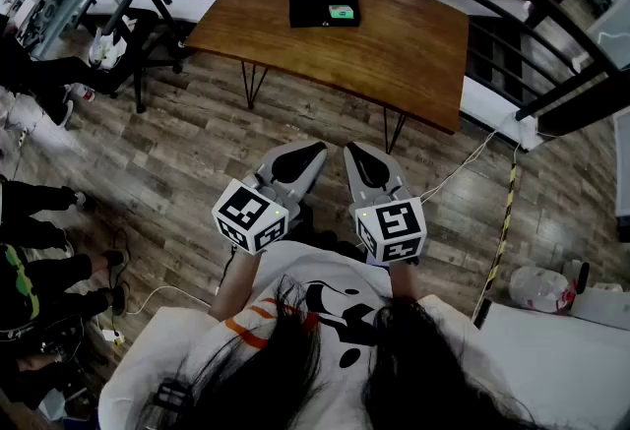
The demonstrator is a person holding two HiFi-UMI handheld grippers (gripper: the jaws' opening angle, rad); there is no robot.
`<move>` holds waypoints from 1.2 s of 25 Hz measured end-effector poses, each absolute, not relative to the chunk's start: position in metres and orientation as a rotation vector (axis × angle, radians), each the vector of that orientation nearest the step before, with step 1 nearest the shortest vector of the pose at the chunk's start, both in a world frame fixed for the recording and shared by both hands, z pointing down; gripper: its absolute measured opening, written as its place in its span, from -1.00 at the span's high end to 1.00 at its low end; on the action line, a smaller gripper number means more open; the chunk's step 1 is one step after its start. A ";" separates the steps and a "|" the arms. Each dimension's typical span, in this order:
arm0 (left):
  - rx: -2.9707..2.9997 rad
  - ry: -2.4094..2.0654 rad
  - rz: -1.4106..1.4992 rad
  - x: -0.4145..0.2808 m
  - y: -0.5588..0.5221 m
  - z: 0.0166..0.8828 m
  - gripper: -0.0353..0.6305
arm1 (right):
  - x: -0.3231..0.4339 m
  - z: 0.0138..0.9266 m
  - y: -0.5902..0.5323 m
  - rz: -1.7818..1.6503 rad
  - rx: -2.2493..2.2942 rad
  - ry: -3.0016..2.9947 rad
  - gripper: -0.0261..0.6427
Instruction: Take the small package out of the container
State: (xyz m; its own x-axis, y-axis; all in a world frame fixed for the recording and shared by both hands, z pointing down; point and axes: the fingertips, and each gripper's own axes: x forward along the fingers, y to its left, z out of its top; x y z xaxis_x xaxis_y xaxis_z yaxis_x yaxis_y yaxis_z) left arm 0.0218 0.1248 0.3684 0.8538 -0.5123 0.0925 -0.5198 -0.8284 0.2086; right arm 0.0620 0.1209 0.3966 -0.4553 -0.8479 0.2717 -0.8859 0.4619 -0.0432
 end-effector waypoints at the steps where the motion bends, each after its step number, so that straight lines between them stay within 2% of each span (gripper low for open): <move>1: 2.803 -0.793 0.047 0.022 0.123 0.369 0.89 | 0.062 0.397 0.119 0.262 1.504 -2.498 0.86; 17: 2.793 -0.755 0.064 0.022 0.085 0.377 0.89 | 0.064 0.405 0.083 0.298 1.531 -2.480 0.86; 30: 2.784 -0.740 0.081 -0.012 -0.017 0.373 0.89 | 0.030 0.403 -0.017 0.325 1.507 -2.465 0.86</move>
State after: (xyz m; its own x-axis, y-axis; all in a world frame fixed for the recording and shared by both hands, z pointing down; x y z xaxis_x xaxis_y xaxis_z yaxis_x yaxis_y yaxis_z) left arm -0.0116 -0.0166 0.3725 0.8687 -0.4809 0.1191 -0.4953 -0.8367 0.2338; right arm 0.0301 -0.0171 0.4032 -0.4429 -0.8409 0.3110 -0.8928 0.4455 -0.0667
